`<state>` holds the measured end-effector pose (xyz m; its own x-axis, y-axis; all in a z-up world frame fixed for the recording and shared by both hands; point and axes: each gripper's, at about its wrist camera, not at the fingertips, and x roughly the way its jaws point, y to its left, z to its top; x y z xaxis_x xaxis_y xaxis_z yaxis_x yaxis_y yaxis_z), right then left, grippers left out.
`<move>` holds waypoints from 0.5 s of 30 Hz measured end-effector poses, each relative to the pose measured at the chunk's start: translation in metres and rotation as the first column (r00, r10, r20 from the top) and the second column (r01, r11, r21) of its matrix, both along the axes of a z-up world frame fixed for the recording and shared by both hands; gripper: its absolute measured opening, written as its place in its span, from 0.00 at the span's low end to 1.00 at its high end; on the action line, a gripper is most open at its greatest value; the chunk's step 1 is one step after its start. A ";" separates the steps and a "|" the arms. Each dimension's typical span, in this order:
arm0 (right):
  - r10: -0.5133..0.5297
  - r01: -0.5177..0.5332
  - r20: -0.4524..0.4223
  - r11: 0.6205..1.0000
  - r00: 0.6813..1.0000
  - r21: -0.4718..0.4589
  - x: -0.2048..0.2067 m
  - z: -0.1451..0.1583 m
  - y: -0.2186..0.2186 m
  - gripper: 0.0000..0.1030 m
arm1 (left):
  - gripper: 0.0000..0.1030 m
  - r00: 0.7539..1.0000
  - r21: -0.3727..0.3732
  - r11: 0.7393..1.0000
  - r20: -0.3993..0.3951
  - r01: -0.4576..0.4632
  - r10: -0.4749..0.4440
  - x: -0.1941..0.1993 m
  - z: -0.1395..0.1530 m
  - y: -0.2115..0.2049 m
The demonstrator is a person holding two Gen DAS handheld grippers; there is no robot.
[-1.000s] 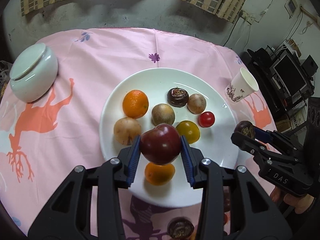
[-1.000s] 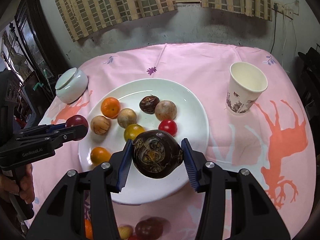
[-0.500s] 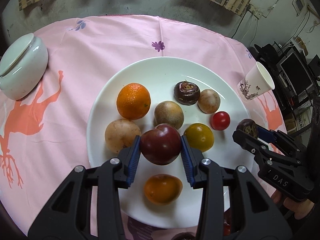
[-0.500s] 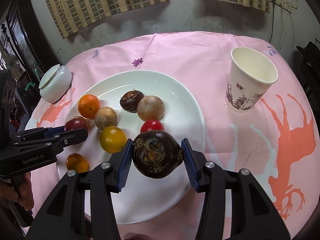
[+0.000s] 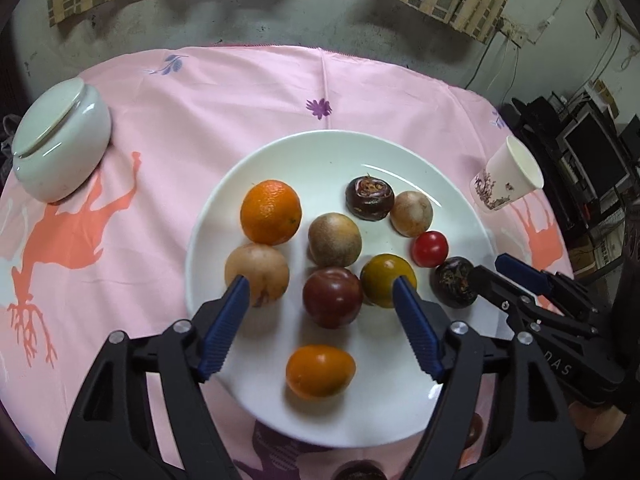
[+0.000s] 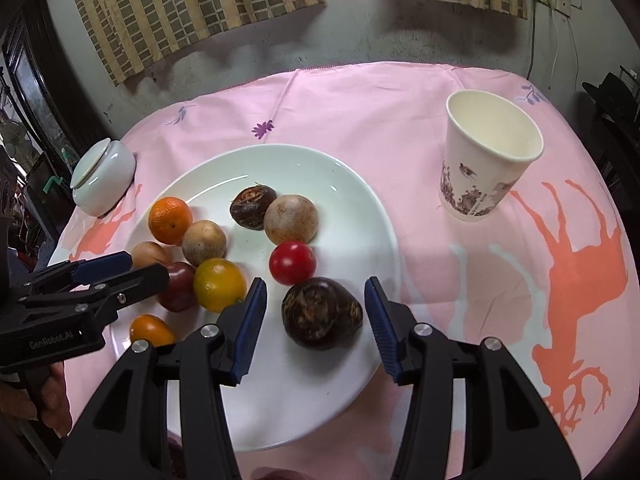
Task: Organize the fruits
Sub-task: 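Carry tomato and mangosteen onto the white plate and open both grippers, then move both grippers back toward the fruit cluster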
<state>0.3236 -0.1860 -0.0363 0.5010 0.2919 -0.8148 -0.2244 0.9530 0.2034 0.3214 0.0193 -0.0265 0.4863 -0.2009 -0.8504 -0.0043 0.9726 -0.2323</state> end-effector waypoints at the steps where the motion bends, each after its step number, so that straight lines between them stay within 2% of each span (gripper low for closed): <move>1: -0.002 0.002 0.002 1.000 1.000 -0.001 -0.003 0.002 -0.001 0.51 | 0.76 1.000 -0.007 1.000 -0.003 -0.006 0.006 -0.004 0.003 0.002; 4: -0.016 0.016 0.002 1.000 1.000 0.003 -0.015 0.008 -0.007 0.53 | 0.80 1.000 0.013 1.000 -0.001 -0.023 0.023 -0.019 0.010 0.006; 6: -0.034 0.034 -0.004 0.999 0.999 0.016 -0.025 0.012 -0.014 0.58 | 0.83 0.999 0.017 0.999 -0.004 -0.037 0.037 -0.031 0.012 0.011; 15: -0.097 0.099 -0.073 0.995 0.993 0.021 -0.087 0.012 -0.042 0.64 | 0.83 0.992 0.015 0.995 -0.081 -0.096 0.097 -0.096 0.011 0.029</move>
